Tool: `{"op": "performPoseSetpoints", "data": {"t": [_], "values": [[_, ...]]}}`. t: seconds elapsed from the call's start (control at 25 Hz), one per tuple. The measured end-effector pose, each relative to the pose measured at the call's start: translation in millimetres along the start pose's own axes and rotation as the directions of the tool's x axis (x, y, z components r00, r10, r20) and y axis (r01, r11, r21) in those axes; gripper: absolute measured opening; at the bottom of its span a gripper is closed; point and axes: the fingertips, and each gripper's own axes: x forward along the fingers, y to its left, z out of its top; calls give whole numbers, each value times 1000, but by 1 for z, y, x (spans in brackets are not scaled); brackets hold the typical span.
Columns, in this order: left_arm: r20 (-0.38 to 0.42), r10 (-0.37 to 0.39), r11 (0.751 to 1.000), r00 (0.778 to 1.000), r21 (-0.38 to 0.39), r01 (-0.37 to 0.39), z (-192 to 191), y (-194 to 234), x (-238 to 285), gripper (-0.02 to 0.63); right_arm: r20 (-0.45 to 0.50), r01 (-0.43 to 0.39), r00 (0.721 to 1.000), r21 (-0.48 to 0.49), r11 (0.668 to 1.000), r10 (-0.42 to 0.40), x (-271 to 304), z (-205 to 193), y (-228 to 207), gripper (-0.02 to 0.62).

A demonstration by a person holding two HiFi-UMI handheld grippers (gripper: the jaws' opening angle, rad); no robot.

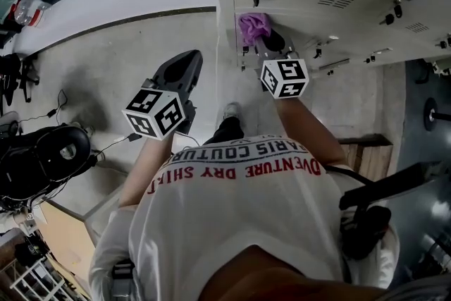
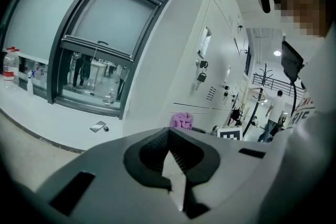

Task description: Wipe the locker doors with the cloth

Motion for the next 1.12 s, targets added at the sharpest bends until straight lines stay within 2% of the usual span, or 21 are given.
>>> {"op": "performPoseSetpoints", "data": {"t": [0.56, 0.8, 0.96, 1.12], "values": [[-47, -72, 997, 996, 9, 73, -14, -42, 31, 0, 8, 179, 984, -8, 984, -179, -58, 8, -96, 61], [-67, -87, 996, 994, 10, 88, -21, -53, 39, 0, 18, 263, 965, 8, 965, -263, -84, 13, -138, 61], [-85, -93, 995, 992, 13, 94, -26, -56, 41, 0, 22, 329, 943, 68, 942, -331, -102, 13, -166, 61], [-75, -76, 997, 994, 2, 76, -22, -48, 38, 0, 19, 346, 937, 71, 936, -348, -108, 14, -177, 61]]}}
